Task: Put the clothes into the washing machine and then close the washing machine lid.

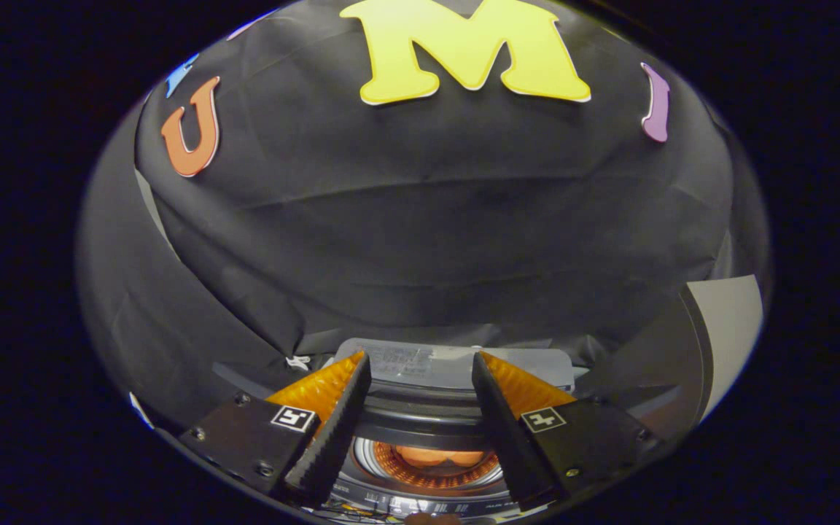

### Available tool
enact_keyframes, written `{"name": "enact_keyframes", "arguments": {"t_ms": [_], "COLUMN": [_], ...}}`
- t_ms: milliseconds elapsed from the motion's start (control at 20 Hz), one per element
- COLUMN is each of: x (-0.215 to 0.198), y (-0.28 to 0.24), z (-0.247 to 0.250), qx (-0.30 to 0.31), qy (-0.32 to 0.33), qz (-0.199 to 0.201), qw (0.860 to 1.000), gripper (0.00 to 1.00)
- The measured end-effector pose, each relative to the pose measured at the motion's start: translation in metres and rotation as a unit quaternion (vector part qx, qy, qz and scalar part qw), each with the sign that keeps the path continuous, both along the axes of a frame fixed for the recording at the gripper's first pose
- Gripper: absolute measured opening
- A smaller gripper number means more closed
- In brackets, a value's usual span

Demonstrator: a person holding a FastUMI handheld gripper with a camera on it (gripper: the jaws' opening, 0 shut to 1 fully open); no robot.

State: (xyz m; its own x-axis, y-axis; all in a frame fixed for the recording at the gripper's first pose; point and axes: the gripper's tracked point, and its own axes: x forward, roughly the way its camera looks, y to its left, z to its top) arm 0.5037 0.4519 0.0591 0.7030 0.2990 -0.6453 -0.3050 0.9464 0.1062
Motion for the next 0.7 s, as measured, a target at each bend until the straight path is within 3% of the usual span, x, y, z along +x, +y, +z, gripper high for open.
{"name": "enact_keyframes", "arguments": {"t_ms": [450, 700], "x": [-0.03, -0.06], "y": [-0.004, -0.018], "z": [-0.018, -0.046], "qx": [0.0, -0.031], "qy": [0.017, 0.036], "qz": [0.006, 0.005], "qw": [1.0, 0.999], "gripper": [0.88, 0.89]}}
